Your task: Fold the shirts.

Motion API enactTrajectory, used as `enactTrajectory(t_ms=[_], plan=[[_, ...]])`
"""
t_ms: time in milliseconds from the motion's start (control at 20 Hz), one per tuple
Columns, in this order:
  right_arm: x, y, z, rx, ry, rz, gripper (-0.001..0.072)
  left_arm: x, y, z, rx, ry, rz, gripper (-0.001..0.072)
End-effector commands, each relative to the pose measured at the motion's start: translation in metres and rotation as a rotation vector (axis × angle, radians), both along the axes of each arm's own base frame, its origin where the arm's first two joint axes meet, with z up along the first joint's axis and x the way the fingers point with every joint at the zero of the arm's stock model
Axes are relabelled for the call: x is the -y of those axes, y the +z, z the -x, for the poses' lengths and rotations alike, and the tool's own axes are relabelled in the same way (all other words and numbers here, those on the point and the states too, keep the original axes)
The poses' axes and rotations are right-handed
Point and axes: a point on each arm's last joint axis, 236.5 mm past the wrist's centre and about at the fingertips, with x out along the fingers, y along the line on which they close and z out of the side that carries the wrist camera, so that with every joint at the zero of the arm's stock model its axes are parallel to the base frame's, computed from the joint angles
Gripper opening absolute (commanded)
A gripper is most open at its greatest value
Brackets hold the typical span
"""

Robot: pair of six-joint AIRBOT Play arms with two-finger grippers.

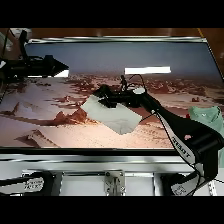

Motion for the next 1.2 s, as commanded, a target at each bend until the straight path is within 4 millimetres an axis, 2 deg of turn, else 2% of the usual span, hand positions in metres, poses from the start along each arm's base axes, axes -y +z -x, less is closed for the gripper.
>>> enactTrajectory(t_ms=[0,50,100,150,200,250,300,350,400,450,500,550,650,800,1100,1150], plan=[[0.011,0.024,0.011,0.040,0.097,-0.069,0.0616,0.012,-0.006,0.002,-0.007,-0.016,-0.003,0.0043],[0.029,0.032,0.017,0.056,0.150,-0.061,0.0530,0.012,-0.006,0.002,-0.008,-0.015,-0.003,0.0044],[0.051,0.036,0.020,0.058,0.181,-0.026,0.0492,0.011,-0.006,0.002,-0.008,-0.014,-0.004,0.0043],[0.077,0.036,0.021,0.051,0.189,0.038,0.0494,0.009,-0.006,0.001,-0.008,-0.012,-0.005,0.0044],[0.111,0.032,0.023,0.036,0.189,0.136,0.0516,0.007,-0.007,0.001,-0.009,-0.009,-0.006,0.0043],[0.151,0.020,0.031,-0.001,0.198,0.274,0.0518,0.006,-0.007,0.001,-0.012,-0.009,-0.006,0.0044],[0.195,0.001,0.045,-0.073,0.210,0.440,0.0522,0.003,-0.008,0.002,-0.017,-0.010,-0.007,0.0044],[0.247,-0.020,0.070,-0.192,0.240,0.639,0.0659,0.001,-0.008,0.003,-0.021,-0.012,-0.007,0.0044],[0.284,-0.035,0.097,-0.294,0.295,0.784,0.0683,-0.002,-0.009,0.004,-0.026,-0.012,-0.008,0.0044],[0.304,-0.047,0.122,-0.376,0.359,0.859,0.0683,-0.004,-0.010,0.005,-0.027,-0.014,-0.011,0.0044],[0.305,-0.058,0.133,-0.412,0.375,0.855,0.0683,-0.006,-0.011,0.005,-0.029,-0.016,-0.016,0.0044],[0.290,-0.070,0.136,-0.413,0.354,0.797,0.0683,-0.007,-0.012,0.006,-0.033,-0.019,-0.018,0.0044],[0.255,-0.091,0.124,-0.390,0.228,0.652,0.0683,-0.005,-0.013,0.010,-0.044,-0.035,-0.019,0.0044],[0.232,-0.110,0.103,-0.384,0.062,0.528,0.0683,-0.003,-0.014,0.015,-0.054,-0.054,-0.019,0.0044],[0.184,-0.141,0.097,-0.398,0.051,0.463,0.0674,-0.002,-0.013,0.015,-0.057,-0.052,-0.013,0.0044],[0.175,-0.138,0.093,-0.375,0.052,0.434,0.0408,-0.002,-0.013,0.015,-0.060,-0.049,-0.010,0.0044]])
